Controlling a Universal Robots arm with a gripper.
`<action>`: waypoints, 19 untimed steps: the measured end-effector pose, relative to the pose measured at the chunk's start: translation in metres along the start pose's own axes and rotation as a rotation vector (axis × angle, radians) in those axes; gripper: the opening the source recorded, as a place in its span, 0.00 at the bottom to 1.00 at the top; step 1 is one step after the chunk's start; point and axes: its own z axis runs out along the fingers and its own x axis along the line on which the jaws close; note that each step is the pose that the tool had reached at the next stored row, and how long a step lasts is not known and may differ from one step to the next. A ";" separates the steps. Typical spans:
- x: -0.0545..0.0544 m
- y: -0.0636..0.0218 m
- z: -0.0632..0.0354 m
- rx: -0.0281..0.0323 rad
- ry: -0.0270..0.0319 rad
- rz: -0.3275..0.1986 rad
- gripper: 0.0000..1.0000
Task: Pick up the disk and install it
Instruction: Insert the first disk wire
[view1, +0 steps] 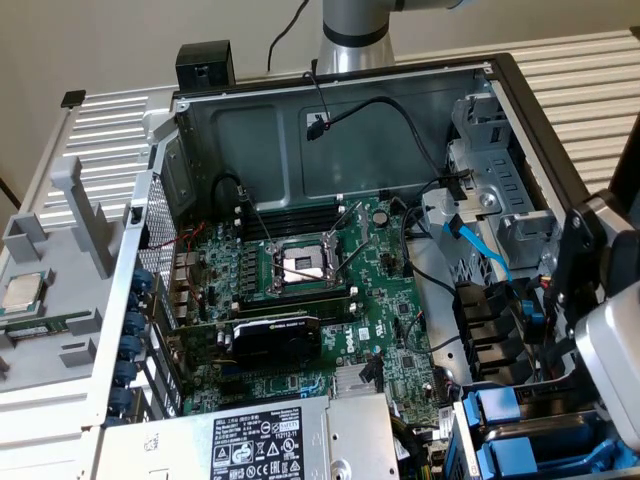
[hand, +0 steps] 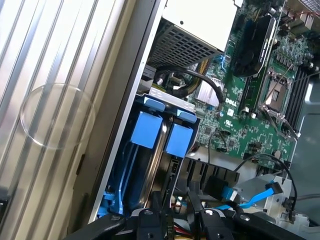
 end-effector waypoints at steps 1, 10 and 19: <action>0.001 -0.0004 -0.0002 -0.0028 -0.0027 0.001 0.34; 0.005 -0.0069 -0.0014 -0.0289 -0.0267 0.004 0.34; 0.010 -0.0126 -0.0021 -0.0601 -0.0481 0.013 0.34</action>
